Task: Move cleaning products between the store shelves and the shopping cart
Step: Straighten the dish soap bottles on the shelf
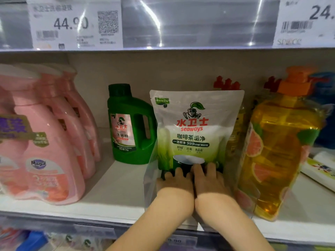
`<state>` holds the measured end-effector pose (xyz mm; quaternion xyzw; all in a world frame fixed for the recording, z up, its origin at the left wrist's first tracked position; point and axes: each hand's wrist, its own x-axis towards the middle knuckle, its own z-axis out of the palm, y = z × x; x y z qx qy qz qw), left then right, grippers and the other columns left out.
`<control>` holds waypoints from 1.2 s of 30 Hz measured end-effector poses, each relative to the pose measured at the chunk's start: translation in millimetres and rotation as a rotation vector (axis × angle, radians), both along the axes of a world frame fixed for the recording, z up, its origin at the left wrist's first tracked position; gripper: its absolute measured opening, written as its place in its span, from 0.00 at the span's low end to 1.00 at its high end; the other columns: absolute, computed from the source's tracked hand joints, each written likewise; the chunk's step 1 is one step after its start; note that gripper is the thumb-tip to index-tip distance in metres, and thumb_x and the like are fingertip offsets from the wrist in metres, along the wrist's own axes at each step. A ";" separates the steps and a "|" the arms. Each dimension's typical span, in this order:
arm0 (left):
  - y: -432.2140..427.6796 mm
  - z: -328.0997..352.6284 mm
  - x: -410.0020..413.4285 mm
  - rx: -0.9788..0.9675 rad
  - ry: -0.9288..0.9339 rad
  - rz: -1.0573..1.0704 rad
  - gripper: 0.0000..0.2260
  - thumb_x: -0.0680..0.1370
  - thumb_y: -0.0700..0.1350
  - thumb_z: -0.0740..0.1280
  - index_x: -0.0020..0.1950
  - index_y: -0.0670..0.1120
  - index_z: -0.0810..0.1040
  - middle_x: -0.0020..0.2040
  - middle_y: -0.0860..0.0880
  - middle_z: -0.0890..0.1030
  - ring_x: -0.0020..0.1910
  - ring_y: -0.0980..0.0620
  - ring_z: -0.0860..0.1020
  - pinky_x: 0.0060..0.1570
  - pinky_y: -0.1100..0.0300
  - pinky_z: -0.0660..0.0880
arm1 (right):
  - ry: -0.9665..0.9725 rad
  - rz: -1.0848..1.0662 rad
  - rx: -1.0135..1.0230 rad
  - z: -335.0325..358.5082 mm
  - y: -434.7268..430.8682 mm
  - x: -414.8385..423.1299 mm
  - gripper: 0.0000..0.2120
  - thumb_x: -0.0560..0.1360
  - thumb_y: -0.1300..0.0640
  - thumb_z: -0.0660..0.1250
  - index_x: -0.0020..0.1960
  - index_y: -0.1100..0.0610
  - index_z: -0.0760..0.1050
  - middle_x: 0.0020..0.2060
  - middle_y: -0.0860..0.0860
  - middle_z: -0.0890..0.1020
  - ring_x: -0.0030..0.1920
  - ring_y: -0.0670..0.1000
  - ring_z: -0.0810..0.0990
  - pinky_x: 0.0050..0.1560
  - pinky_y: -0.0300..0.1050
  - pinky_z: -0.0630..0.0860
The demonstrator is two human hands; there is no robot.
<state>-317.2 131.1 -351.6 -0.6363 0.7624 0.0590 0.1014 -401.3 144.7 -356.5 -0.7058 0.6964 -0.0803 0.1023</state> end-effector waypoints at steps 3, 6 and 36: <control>-10.9 4.4 -2.8 -0.056 -0.020 -0.002 0.23 0.81 0.47 0.59 0.75 0.49 0.57 0.72 0.44 0.62 0.71 0.41 0.62 0.68 0.47 0.61 | -0.045 0.019 0.005 1.1 -13.5 -1.6 0.21 0.80 0.57 0.58 0.71 0.55 0.58 0.68 0.57 0.59 0.70 0.60 0.63 0.67 0.49 0.66; -20.2 2.7 -1.5 -0.137 0.036 0.019 0.19 0.81 0.47 0.58 0.72 0.48 0.61 0.71 0.45 0.64 0.70 0.42 0.64 0.64 0.49 0.64 | -0.078 0.036 0.022 -0.9 -25.8 -3.3 0.19 0.80 0.58 0.57 0.70 0.56 0.59 0.68 0.58 0.61 0.70 0.60 0.64 0.68 0.50 0.65; -73.1 -10.1 -9.7 -0.040 0.294 0.277 0.34 0.80 0.42 0.62 0.78 0.41 0.44 0.78 0.39 0.48 0.75 0.37 0.56 0.69 0.48 0.63 | -0.653 -0.444 -0.257 -18.3 -164.4 21.8 0.36 0.78 0.42 0.62 0.74 0.64 0.55 0.70 0.64 0.64 0.68 0.64 0.67 0.62 0.54 0.69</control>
